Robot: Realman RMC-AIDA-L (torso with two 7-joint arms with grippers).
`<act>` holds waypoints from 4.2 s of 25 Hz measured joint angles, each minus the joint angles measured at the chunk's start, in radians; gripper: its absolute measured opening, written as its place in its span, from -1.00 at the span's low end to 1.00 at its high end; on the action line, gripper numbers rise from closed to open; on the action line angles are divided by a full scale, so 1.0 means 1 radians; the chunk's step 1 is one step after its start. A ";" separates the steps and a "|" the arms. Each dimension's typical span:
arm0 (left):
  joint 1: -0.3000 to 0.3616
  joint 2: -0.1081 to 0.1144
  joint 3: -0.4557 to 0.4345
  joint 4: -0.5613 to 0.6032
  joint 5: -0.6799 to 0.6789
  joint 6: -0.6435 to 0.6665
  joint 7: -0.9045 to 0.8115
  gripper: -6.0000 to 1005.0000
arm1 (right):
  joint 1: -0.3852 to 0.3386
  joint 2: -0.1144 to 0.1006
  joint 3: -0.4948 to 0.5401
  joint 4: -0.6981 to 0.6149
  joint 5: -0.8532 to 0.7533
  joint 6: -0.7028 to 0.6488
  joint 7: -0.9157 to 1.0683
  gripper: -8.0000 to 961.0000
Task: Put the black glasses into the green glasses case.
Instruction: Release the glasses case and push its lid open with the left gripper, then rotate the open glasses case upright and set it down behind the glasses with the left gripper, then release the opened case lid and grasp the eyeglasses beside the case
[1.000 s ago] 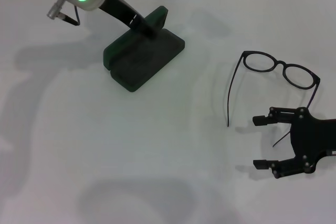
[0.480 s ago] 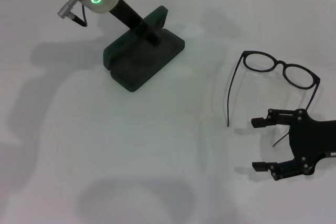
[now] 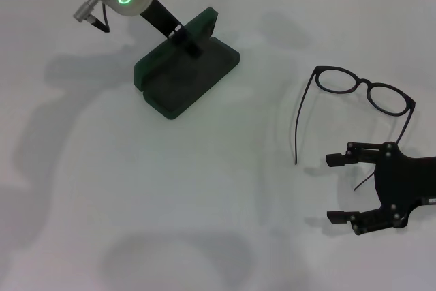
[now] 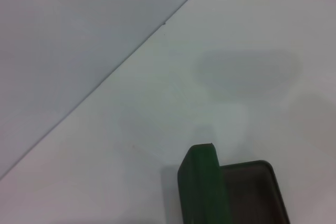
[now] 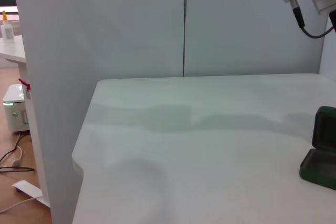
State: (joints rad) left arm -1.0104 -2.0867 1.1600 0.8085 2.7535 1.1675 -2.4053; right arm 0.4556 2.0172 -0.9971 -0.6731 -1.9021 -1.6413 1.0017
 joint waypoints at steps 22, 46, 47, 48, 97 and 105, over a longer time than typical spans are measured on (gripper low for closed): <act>0.006 -0.001 0.151 -0.012 0.028 -0.067 -0.066 0.37 | -0.006 0.002 -0.014 0.003 -0.002 0.015 0.000 0.78; 0.095 0.002 0.149 0.127 -0.172 0.053 0.282 -0.56 | -0.008 0.000 -0.014 0.005 -0.002 0.023 0.000 0.78; 0.105 0.002 0.149 0.141 -0.186 0.065 0.309 -0.56 | -0.008 0.000 -0.014 0.007 -0.002 0.023 0.000 0.78; 0.117 0.002 0.149 0.156 -0.201 0.079 0.344 -0.55 | -0.007 0.000 -0.014 0.009 -0.002 0.023 0.000 0.78; 0.299 -0.004 0.238 0.345 -0.438 0.173 0.576 0.38 | -0.010 -0.002 -0.015 0.015 -0.001 0.020 0.000 0.78; 0.422 0.004 -0.064 0.243 -0.699 0.249 0.631 0.49 | -0.010 -0.004 -0.009 0.015 0.006 0.012 0.001 0.78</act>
State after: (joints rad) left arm -0.5887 -2.0831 1.0959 1.0519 2.0543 1.4167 -1.7748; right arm 0.4452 2.0135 -1.0061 -0.6580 -1.8961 -1.6292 1.0031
